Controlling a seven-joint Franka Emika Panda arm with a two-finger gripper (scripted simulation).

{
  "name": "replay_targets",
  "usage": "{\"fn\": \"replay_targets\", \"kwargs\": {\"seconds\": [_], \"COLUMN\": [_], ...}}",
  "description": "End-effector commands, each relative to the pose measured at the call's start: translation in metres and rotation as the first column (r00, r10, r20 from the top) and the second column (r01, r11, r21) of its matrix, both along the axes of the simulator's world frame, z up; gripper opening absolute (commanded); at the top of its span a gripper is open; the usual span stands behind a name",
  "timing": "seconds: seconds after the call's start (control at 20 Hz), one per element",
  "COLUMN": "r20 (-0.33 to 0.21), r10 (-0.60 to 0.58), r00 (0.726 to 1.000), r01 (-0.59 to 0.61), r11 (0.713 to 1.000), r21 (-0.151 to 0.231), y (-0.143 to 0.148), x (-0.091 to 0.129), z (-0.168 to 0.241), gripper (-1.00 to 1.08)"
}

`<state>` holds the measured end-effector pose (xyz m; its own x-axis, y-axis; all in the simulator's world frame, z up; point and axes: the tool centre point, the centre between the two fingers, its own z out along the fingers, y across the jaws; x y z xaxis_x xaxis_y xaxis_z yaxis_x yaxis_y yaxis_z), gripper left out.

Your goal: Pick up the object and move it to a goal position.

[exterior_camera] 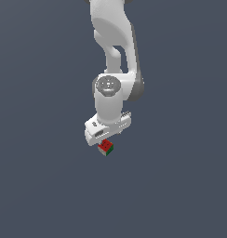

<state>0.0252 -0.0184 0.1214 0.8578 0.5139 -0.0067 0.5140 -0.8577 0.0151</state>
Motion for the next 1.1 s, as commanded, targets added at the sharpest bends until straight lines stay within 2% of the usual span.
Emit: {"fn": "replay_targets", "kwargs": {"seconds": [0.0, 0.5, 1.05], "r20": [-0.002, -0.003, -0.002], "r10": [0.065, 0.266, 0.34], "r00": [0.998, 0.964, 0.94], "r01": [-0.065, -0.266, -0.34], "r11": [0.998, 0.964, 0.94], "r21": [0.002, 0.012, 0.016], "y": [-0.004, -0.017, -0.022], "x": [0.001, 0.005, 0.006], "z": [-0.007, -0.03, -0.038], "gripper": [1.0, 1.0, 1.0]}}
